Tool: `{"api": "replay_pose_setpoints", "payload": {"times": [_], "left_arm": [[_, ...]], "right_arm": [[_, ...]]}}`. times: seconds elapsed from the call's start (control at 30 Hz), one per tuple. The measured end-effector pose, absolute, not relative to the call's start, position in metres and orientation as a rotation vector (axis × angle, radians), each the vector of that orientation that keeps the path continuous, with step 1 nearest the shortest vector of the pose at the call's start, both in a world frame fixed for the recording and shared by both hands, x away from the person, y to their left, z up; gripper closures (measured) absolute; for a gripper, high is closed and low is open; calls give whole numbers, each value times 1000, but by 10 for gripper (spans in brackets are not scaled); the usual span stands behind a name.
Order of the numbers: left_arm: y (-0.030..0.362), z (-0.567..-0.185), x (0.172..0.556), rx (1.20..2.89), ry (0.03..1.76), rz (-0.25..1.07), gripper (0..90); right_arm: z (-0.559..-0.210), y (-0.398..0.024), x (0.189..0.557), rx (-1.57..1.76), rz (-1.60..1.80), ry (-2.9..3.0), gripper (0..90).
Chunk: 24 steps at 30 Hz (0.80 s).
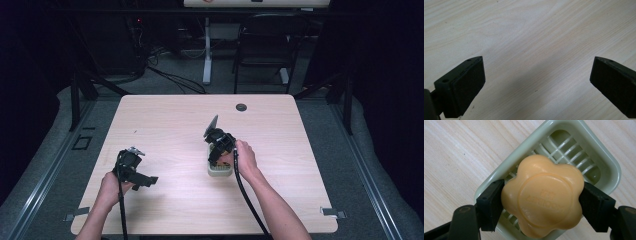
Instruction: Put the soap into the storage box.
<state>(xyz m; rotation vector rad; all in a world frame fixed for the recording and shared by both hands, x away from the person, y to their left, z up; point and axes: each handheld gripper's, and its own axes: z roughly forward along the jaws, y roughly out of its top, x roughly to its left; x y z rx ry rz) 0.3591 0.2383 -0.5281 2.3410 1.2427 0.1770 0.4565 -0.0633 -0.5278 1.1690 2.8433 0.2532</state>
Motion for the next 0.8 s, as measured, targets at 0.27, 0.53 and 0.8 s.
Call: {"api": "replay_pose_setpoints", "payload": {"times": [0.27,0.53,0.8], "left_arm": [[238,-528,359,2341,1242,178,0],[238,-528,359,2340,1234,180,0],[237,-528,359,2343,1228,174,0]], "right_arm": [[-528,-64,456,1178,273,2837,263],[-528,-66,456,1178,280,2841,259],[-522,-68,456,1193,311,2819,206]]}}
